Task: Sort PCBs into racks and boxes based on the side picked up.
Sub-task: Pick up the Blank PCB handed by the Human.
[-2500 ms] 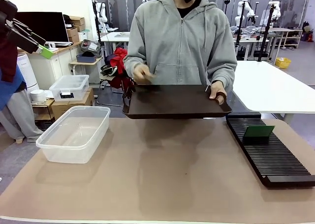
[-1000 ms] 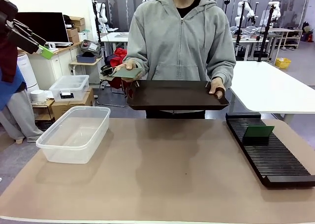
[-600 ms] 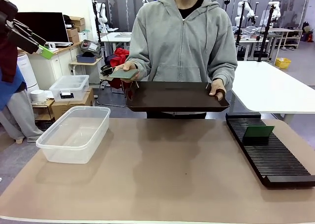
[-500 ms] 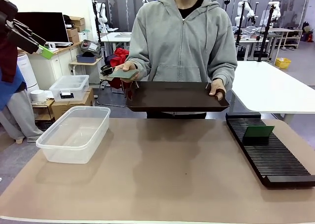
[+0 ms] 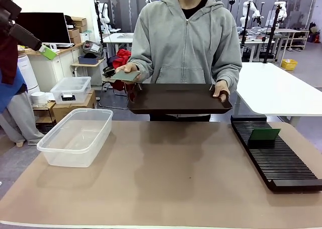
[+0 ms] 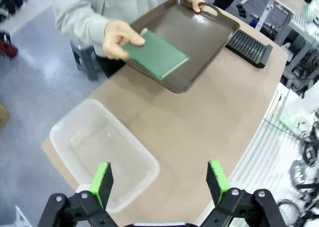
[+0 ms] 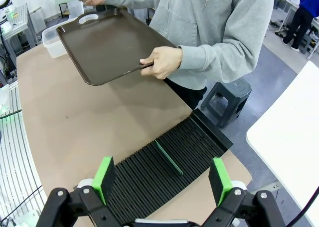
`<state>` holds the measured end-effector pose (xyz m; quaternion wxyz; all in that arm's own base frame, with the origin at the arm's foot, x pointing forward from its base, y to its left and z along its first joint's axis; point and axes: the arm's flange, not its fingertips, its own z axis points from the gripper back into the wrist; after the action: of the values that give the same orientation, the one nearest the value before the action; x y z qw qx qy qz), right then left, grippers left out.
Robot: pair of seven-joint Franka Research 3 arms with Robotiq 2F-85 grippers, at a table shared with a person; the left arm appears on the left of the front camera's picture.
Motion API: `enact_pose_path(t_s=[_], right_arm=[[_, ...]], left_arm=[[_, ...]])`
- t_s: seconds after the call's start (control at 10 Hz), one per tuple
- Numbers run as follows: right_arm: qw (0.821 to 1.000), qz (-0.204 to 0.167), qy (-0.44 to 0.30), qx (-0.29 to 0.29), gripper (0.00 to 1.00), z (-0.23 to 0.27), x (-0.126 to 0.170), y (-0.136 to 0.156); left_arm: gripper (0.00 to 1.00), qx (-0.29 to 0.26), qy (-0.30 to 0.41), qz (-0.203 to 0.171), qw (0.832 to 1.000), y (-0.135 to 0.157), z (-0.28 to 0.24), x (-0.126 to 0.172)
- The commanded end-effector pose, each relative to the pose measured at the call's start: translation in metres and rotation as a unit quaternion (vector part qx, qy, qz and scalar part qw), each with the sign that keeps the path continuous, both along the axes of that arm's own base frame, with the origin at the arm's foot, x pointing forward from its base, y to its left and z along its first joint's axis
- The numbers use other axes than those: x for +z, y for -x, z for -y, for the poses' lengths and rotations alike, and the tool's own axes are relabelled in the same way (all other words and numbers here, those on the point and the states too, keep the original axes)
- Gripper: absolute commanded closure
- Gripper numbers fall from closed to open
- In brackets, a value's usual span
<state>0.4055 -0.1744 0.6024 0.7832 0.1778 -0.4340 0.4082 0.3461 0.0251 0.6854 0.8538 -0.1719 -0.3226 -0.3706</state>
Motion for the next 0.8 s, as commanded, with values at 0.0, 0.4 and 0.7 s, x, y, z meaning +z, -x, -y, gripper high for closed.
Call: enact_pose_path(t_s=[0.0,0.4,0.7], right_arm=[[1.000,0.000,0.000,-0.002,0.00,0.000,0.000,-0.001],[1.000,0.000,0.000,-0.002,0.00,0.000,0.000,-0.001],[1.000,0.000,0.000,-0.002,0.00,0.000,0.000,-0.001]], left_arm=[[0.00,0.037,0.028,-0.086,0.995,-0.014,-0.003,0.008],[0.00,0.101,0.126,-0.223,0.961,-0.050,0.001,-0.015],[0.00,0.143,0.224,-0.289,0.920,-0.083,-0.002,-0.054]])
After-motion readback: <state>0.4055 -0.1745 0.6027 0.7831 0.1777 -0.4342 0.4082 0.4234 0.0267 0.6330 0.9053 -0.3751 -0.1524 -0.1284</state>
